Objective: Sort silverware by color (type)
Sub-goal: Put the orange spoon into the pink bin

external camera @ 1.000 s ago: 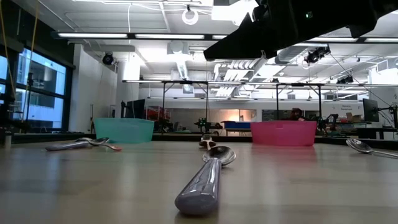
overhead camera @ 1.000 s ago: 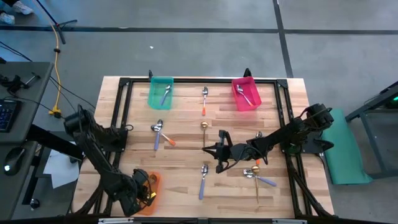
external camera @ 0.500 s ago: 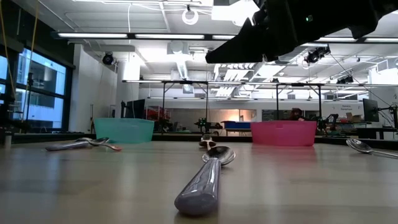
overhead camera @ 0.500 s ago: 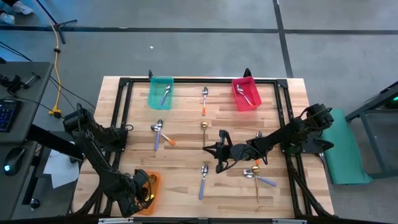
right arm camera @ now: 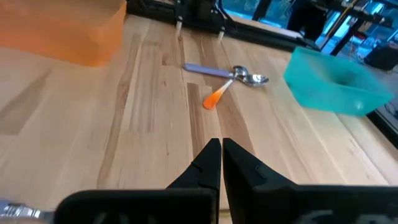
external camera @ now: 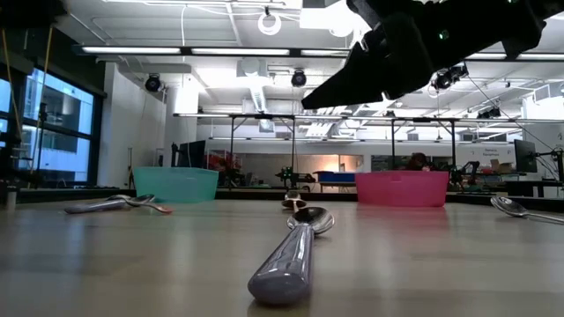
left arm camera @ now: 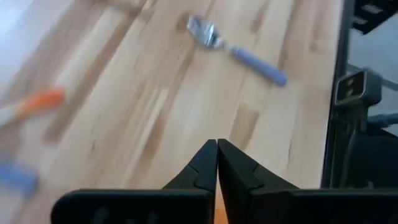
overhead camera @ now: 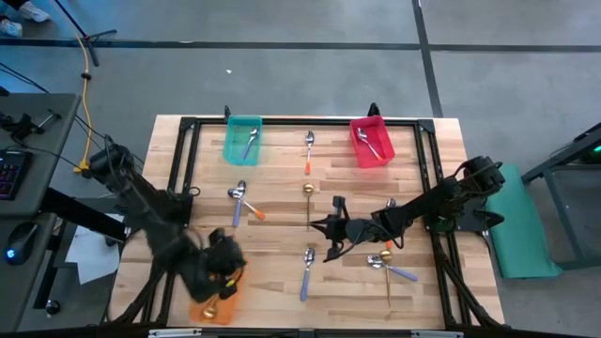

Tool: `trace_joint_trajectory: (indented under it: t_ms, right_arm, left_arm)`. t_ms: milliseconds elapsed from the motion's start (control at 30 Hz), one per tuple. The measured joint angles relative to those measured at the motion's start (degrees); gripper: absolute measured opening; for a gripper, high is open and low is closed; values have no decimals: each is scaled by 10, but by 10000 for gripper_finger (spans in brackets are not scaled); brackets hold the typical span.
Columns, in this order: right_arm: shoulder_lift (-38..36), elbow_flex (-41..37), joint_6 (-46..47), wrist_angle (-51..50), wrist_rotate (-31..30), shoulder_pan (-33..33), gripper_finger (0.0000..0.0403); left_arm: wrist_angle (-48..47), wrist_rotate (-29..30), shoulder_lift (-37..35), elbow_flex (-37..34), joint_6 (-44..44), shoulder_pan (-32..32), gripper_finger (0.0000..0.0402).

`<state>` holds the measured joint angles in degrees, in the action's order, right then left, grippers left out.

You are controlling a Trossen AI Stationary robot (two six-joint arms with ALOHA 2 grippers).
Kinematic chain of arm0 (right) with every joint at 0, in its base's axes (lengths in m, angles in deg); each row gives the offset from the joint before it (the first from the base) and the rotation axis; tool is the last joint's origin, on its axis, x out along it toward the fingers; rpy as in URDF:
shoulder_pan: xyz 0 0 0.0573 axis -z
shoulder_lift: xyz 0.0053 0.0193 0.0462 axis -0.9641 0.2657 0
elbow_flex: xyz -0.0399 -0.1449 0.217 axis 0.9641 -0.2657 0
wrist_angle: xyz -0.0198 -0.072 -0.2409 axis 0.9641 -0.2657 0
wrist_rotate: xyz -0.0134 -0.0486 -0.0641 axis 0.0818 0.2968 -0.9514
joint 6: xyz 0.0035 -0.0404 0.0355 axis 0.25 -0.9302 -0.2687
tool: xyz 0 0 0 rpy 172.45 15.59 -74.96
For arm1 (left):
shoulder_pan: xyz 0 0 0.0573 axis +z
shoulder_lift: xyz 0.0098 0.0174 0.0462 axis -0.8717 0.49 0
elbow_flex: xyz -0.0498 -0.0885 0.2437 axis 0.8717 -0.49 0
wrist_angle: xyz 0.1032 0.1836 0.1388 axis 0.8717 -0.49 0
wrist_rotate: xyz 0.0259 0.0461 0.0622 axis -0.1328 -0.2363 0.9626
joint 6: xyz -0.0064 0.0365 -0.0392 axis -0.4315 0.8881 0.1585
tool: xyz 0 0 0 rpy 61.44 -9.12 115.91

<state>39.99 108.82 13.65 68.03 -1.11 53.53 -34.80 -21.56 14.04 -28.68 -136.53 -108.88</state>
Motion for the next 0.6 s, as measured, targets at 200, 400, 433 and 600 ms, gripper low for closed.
trace_joint_trajectory:
  t_ms: [200,400,433,600]
  right_arm:
    - [-46,0,63,-95,-13,-3,0]
    - [-96,13,176,-276,-22,-7,0]
    - [-99,19,196,-312,-22,-8,0]
    - [-101,55,324,-511,-14,-13,0]
  left_arm:
    - [257,-99,-21,-101,239,101,1]
    - [553,-203,-16,-227,371,186,0]
    - [593,-216,-15,-247,387,196,0]
    - [724,-238,-16,-319,447,239,0]
